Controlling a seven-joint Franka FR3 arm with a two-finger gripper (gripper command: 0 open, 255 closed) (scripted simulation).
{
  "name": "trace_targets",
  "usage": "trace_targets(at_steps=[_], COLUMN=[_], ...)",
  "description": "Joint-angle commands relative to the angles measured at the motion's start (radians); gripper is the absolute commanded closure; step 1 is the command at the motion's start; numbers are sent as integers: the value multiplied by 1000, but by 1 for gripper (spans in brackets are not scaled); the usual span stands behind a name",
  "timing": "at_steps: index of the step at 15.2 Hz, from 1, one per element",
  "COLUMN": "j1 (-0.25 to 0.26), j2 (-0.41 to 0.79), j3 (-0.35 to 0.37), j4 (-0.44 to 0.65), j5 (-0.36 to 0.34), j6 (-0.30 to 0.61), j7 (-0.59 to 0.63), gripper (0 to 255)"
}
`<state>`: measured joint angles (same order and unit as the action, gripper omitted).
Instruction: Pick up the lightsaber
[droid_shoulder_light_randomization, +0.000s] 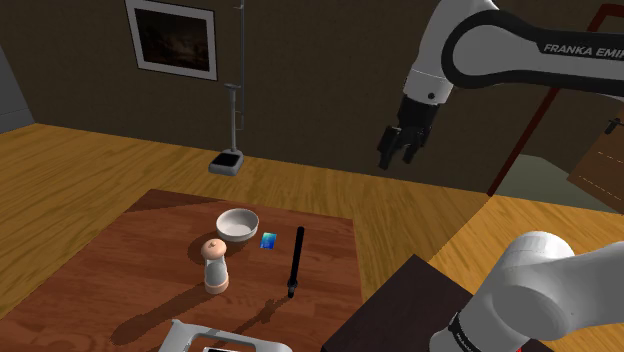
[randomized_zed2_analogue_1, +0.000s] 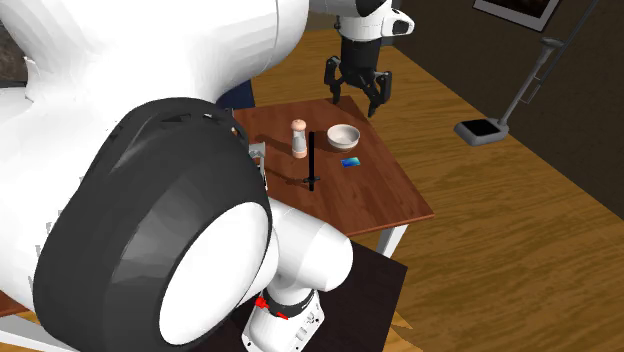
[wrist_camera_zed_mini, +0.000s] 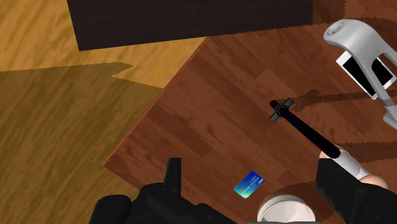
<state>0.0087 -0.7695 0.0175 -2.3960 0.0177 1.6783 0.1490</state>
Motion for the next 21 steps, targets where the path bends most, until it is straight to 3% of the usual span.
trace_targets(at_steps=[1,12,21], j1=[0,56,81], j2=[0,258,563], j3=[0,164,288], j4=[0,-49,27], j5=[0,68,43], j6=[0,282,486], j7=[0,159,310], gripper=[0,0,0])
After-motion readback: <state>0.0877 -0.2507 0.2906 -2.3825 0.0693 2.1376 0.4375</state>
